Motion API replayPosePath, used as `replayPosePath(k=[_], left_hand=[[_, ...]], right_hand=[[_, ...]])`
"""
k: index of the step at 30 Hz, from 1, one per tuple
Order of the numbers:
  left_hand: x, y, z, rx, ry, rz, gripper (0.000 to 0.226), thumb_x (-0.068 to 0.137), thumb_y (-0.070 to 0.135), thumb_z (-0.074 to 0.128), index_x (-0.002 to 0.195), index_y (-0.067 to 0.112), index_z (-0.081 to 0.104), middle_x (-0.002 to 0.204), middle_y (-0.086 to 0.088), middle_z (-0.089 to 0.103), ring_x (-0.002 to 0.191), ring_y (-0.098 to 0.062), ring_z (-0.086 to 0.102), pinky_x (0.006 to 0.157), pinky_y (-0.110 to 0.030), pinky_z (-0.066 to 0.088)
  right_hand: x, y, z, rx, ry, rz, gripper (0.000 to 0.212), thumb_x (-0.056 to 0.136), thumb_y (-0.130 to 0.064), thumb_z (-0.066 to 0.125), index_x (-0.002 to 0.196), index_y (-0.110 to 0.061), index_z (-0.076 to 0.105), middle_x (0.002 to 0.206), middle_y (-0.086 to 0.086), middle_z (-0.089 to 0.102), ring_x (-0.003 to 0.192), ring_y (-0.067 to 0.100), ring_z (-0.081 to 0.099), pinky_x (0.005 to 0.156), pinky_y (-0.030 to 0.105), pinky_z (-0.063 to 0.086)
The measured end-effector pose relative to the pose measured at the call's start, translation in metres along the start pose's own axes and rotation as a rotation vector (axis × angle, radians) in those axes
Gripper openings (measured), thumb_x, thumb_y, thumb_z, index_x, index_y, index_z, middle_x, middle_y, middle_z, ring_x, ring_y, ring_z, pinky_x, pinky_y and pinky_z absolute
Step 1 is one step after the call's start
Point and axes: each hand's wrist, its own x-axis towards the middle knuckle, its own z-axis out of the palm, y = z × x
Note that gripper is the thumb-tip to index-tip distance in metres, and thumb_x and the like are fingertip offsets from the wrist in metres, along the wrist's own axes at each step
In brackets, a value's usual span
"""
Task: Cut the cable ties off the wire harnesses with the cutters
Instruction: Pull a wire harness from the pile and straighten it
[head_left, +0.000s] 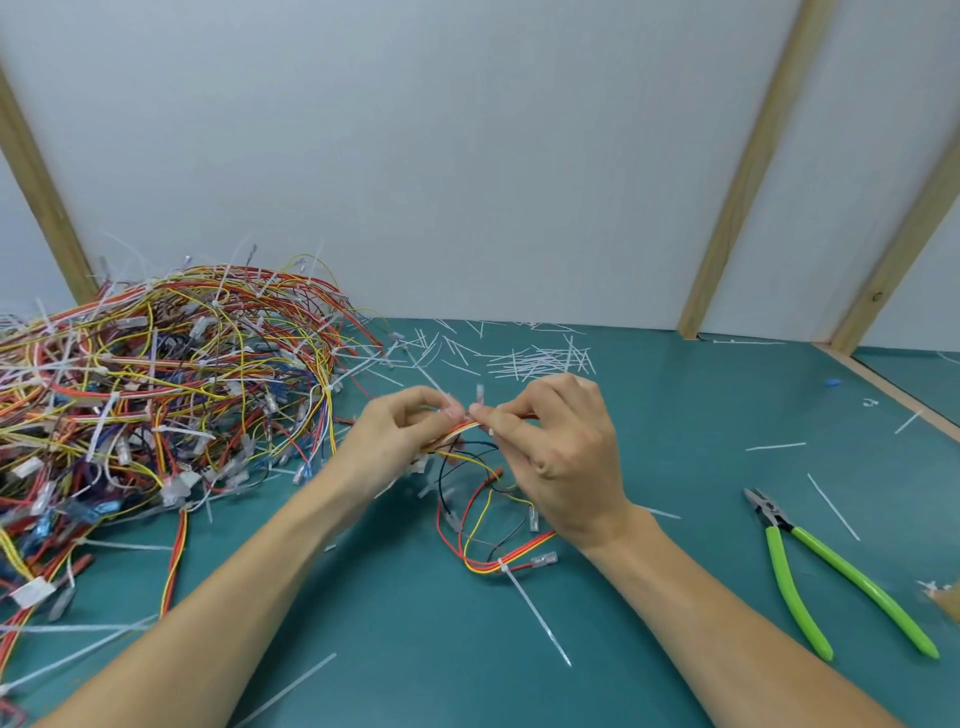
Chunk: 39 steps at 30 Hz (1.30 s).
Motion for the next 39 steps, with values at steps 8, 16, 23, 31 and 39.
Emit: replayPosePath(k=[8,16,23,31,39], left_hand=[[-0.006,-0.002,-0.003,-0.05,-0.267,-0.085,0.034,0.1,0.034,0.054,0.124,0.016,0.07,0.116,-0.007,0.075,0.121,-0.012,0.064,0.107,-0.03,0.039],[-0.003,-0.004,0.009,-0.256,-0.025,0.029,0.027,0.093,0.006,0.063,0.12,0.011,0.065,0.093,-0.009,0.078,0.088,-0.01,0.073,0.079,-0.014,0.052],[-0.008,-0.002,0.017,-0.149,0.266,0.292,0.039,0.079,0.019,0.082,0.114,0.019,0.065,0.081,-0.01,0.077,0.075,-0.016,0.071,0.07,-0.023,0.057],[-0.02,0.008,0.031,0.208,0.377,0.49,0.046,0.081,0.02,0.084,0.12,0.028,0.06,0.087,0.013,0.074,0.088,-0.008,0.069,0.081,-0.015,0.046],[-0.022,0.004,0.036,0.19,0.276,0.496,0.056,0.082,0.004,0.079,0.124,0.024,0.048,0.1,0.011,0.074,0.093,-0.015,0.072,0.083,-0.028,0.054]], right_hand=[[0.001,0.001,-0.002,0.018,-0.028,-0.014,0.015,0.098,-0.022,0.069,0.104,-0.023,0.083,0.087,-0.002,0.07,0.089,0.02,0.056,0.087,0.037,0.044],[-0.001,0.005,-0.001,0.016,-0.116,0.051,0.011,0.092,-0.023,0.079,0.102,-0.024,0.083,0.088,-0.007,0.072,0.083,0.021,0.065,0.088,0.037,0.044],[-0.001,0.003,-0.001,0.056,-0.202,0.21,0.02,0.1,-0.022,0.065,0.115,-0.019,0.077,0.104,-0.007,0.073,0.103,0.021,0.067,0.094,0.04,0.047],[-0.001,0.004,-0.002,0.125,-0.223,0.31,0.02,0.101,-0.019,0.062,0.114,-0.017,0.077,0.109,-0.006,0.075,0.102,0.021,0.068,0.088,0.039,0.048],[-0.005,0.008,-0.001,0.089,-0.218,0.377,0.019,0.1,-0.023,0.063,0.112,-0.02,0.078,0.105,-0.007,0.075,0.1,0.02,0.068,0.079,0.038,0.046]])
